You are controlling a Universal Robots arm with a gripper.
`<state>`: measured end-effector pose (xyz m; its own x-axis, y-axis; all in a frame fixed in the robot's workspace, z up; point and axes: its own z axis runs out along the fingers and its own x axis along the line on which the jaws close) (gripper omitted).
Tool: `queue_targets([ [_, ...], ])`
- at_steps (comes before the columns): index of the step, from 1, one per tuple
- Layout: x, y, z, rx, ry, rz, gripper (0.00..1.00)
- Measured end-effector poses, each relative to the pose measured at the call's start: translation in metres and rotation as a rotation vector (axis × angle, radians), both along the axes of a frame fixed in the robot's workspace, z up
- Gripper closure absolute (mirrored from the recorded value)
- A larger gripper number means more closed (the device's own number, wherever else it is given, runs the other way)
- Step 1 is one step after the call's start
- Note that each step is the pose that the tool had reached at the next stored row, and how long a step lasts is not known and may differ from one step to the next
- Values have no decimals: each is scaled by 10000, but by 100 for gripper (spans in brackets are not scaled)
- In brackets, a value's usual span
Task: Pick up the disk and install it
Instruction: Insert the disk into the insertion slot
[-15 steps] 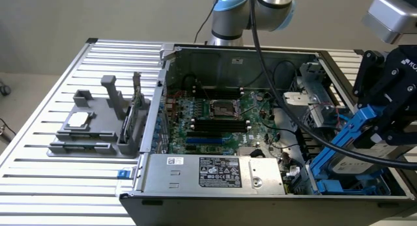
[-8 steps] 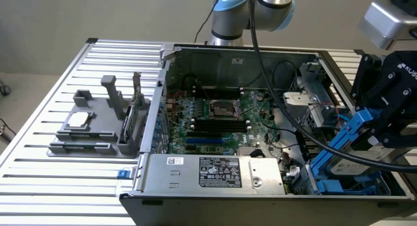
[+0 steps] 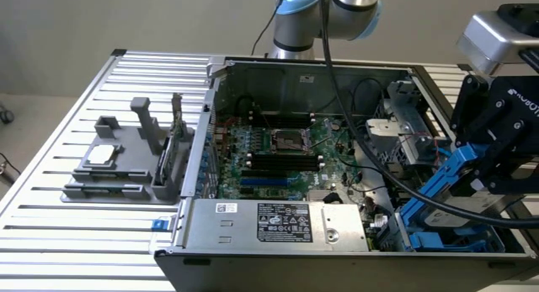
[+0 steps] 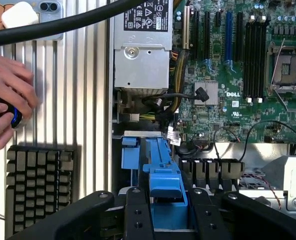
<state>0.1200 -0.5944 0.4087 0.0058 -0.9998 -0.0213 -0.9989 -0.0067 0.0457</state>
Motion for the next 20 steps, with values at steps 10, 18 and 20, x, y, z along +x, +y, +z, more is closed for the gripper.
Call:
queue_targets([
  [10,0,-1,-125,23,-29,-7,67],
  [18,0,-5,-174,23,-39,-6,53],
  [20,0,-5,-186,24,-40,-6,53],
])
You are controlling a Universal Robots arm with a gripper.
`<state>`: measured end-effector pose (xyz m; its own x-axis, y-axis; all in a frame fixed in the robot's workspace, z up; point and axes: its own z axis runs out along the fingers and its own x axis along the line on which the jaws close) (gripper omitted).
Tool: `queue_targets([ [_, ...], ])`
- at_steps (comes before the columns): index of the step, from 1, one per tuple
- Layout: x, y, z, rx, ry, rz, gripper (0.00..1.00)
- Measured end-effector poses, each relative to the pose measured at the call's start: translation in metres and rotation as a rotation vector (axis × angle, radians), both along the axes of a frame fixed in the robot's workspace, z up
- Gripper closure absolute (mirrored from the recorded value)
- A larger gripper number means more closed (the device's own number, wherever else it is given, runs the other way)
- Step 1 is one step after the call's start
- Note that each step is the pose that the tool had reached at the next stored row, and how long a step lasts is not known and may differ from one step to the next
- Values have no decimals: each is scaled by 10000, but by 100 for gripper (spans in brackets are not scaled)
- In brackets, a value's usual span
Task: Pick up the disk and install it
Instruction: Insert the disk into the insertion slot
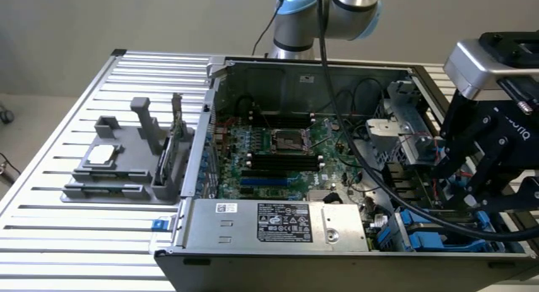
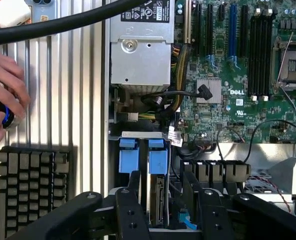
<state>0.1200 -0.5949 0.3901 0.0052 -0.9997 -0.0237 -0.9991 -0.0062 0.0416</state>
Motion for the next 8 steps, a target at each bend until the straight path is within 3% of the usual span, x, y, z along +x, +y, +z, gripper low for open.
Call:
queue_targets([
  [4,1,8,-6,2,-2,1,53],
  [8,9,46,-5,0,-20,0,53],
])
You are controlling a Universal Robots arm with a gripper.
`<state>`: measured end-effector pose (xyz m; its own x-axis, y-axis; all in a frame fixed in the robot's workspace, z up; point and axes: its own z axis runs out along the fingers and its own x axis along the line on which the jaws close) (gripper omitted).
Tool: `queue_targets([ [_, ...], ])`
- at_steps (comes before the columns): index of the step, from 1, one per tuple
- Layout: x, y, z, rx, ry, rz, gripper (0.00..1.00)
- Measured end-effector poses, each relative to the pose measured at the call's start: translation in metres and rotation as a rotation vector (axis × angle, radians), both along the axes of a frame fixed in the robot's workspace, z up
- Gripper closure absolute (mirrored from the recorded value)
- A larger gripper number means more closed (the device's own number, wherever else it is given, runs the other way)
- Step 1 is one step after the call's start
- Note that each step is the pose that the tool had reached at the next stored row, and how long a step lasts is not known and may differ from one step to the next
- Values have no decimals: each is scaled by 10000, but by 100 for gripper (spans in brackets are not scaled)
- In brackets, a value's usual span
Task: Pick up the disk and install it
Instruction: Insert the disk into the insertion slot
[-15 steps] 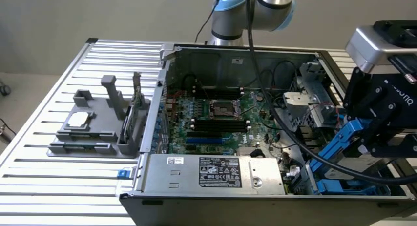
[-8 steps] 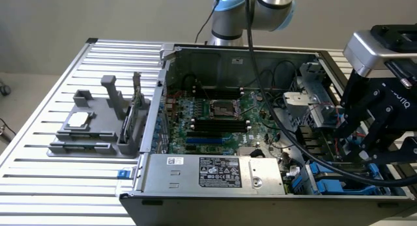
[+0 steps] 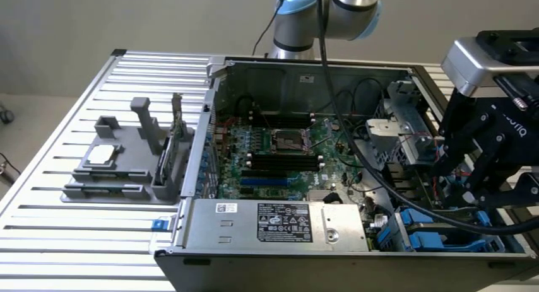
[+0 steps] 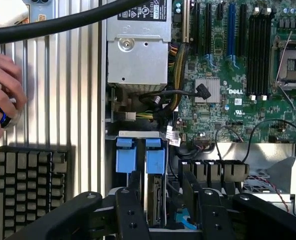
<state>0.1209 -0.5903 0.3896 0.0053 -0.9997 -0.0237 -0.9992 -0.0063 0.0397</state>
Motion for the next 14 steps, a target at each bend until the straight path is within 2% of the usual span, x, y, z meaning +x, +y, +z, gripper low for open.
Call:
queue_targets([
  [2,10,15,0,0,-6,0,55],
  [3,22,20,0,1,-9,0,62],
  [4,33,25,0,1,-14,0,62],
  [5,49,31,0,0,-20,1,69],
  [14,226,72,0,-1,-97,5,69],
])
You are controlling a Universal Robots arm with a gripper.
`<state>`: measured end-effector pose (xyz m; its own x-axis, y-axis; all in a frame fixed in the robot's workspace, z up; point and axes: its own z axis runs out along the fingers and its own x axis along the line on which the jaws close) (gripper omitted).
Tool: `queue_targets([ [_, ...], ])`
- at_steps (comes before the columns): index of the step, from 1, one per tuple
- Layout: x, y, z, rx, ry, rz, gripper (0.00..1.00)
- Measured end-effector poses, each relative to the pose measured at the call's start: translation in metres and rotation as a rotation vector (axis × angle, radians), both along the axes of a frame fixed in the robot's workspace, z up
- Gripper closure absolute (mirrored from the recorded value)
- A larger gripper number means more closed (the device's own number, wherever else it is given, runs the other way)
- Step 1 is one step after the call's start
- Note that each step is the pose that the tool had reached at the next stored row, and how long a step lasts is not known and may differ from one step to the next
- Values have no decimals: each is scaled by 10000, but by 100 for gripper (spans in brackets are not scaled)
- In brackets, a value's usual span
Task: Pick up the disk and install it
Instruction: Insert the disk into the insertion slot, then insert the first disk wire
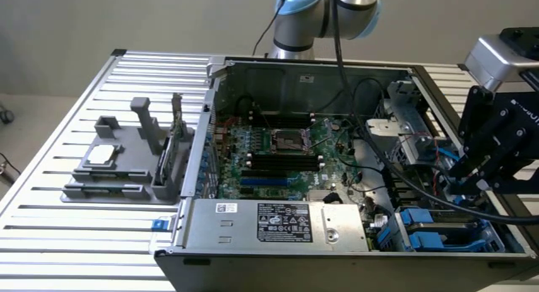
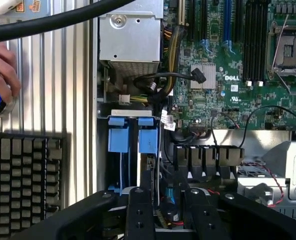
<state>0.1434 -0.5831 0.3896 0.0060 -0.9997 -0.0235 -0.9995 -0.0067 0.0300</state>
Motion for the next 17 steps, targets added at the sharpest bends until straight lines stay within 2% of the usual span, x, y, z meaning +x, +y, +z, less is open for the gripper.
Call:
queue_targets([
  [17,6,-1,-1,-3,-2,-8,69],
])
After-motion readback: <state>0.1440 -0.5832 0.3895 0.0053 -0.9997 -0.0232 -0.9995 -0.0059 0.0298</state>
